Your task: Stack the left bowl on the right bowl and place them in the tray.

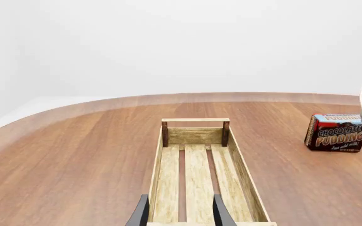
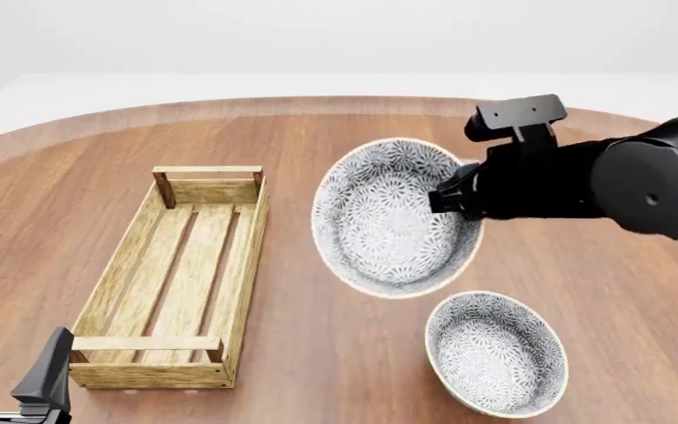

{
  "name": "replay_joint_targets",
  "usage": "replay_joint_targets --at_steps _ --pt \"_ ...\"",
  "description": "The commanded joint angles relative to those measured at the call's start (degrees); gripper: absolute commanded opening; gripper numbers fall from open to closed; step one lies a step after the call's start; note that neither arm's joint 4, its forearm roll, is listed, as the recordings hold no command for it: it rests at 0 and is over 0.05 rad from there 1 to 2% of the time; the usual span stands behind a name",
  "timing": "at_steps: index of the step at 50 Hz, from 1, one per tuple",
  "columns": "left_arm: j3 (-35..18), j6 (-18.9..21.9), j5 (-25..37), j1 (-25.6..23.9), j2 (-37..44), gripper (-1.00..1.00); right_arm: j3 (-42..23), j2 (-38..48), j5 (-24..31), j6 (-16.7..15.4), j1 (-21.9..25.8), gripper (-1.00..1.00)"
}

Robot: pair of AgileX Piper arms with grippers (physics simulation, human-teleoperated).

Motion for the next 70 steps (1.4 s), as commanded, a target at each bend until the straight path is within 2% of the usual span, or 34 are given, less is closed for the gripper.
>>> replay_joint_targets --at_steps 1,17,28,59,70 --pt "0.0 0.0 0.0 0.0 0.0 1.0 5.73 -5.88 -1.74 4.79 -1.01 -1.0" --pt "0.0 0.0 0.0 0.0 0.0 1.0 13.89 -11.04 -5.65 8.4 -5.71 -1.0" --pt "0.0 0.0 0.0 0.0 0.0 1.0 17.8 -13.39 -7.12 8.9 -10.44 -1.0" --pt "0.0 0.0 0.0 0.0 0.0 1.0 31.1 -20.13 -13.89 15.21 -15.58 -1.0" --pt "0.0 0.0 0.0 0.0 0.0 1.0 34.6 -23.76 -14.04 17.44 -16.83 -1.0"
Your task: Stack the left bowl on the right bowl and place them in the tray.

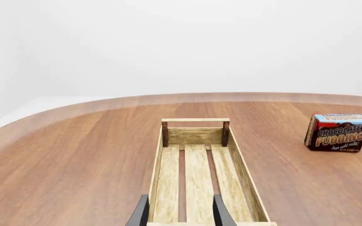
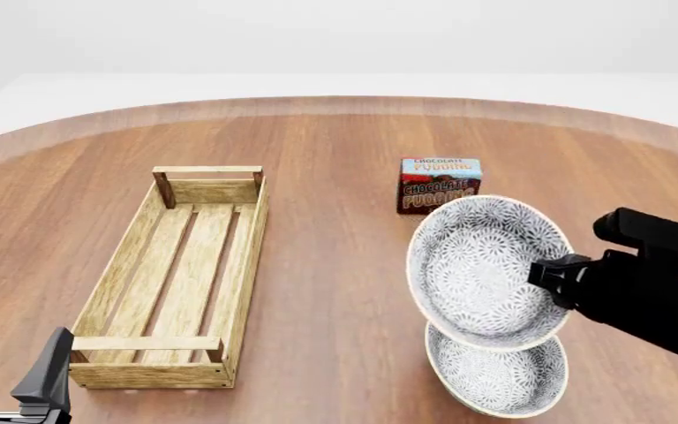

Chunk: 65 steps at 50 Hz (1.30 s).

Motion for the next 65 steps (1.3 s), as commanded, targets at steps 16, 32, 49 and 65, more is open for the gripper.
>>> replay_joint_targets --at_steps 16,32,49,65 --pt "0.0 0.0 0.0 0.0 0.0 1.0 8.46 -5.75 -3.07 4.34 -3.01 -1.0" --pt "0.0 0.0 0.0 0.0 0.0 1.0 12.67 -7.05 -5.42 5.27 -4.78 -1.0" --pt "0.0 0.0 0.0 0.0 0.0 1.0 16.15 -7.3 -8.47 6.29 -5.25 -1.0" --pt "0.0 0.0 0.0 0.0 0.0 1.0 18.81 -3.32 -13.77 5.94 -6.12 -1.0"
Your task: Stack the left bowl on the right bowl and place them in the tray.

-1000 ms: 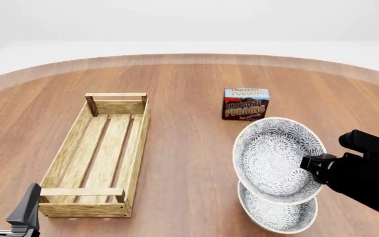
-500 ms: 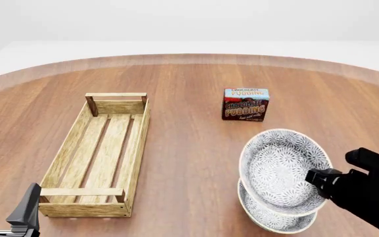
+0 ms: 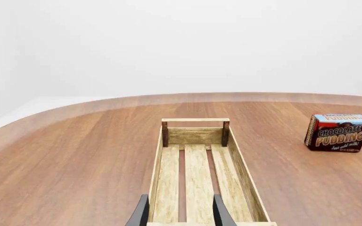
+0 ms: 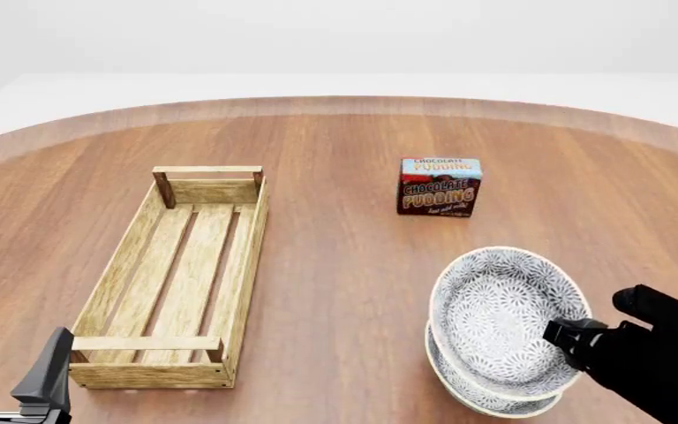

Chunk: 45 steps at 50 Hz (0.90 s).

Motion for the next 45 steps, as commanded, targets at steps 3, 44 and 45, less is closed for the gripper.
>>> replay_joint_targets --at_steps 3,44,45 --pt "0.0 0.0 0.0 0.0 0.0 1.0 1.74 2.29 -3.69 0.07 -0.83 -1.0" --pt "0.0 0.0 0.0 0.0 0.0 1.0 3.97 5.9 -7.67 -1.39 0.24 -1.0" --pt "0.0 0.0 0.0 0.0 0.0 1.0 3.53 5.88 -7.18 -1.99 0.16 -1.0"
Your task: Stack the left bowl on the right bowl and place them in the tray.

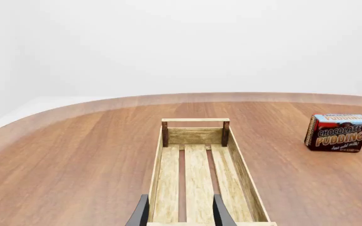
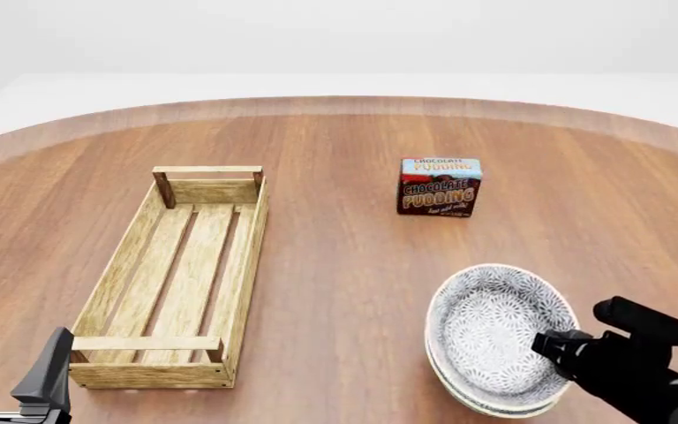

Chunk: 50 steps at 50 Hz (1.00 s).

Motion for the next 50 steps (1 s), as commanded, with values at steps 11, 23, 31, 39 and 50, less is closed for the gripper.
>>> replay_joint_targets --at_steps 11,23,31,39,50 --pt "0.0 0.0 0.0 0.0 0.0 1.0 -1.16 -2.53 2.22 -0.84 2.12 1.0" --pt "0.0 0.0 0.0 0.0 0.0 1.0 -1.4 -3.37 2.88 -1.3 2.82 1.0" --pt "0.0 0.0 0.0 0.0 0.0 1.0 -7.9 -8.82 13.09 -4.77 -0.01 1.0" --pt "0.0 0.0 0.0 0.0 0.0 1.0 -10.78 -6.13 16.43 -10.75 -4.73 1.0" --pt "0.0 0.0 0.0 0.0 0.0 1.0 -10.16 -1.12 15.41 -17.76 -8.13 1.0"
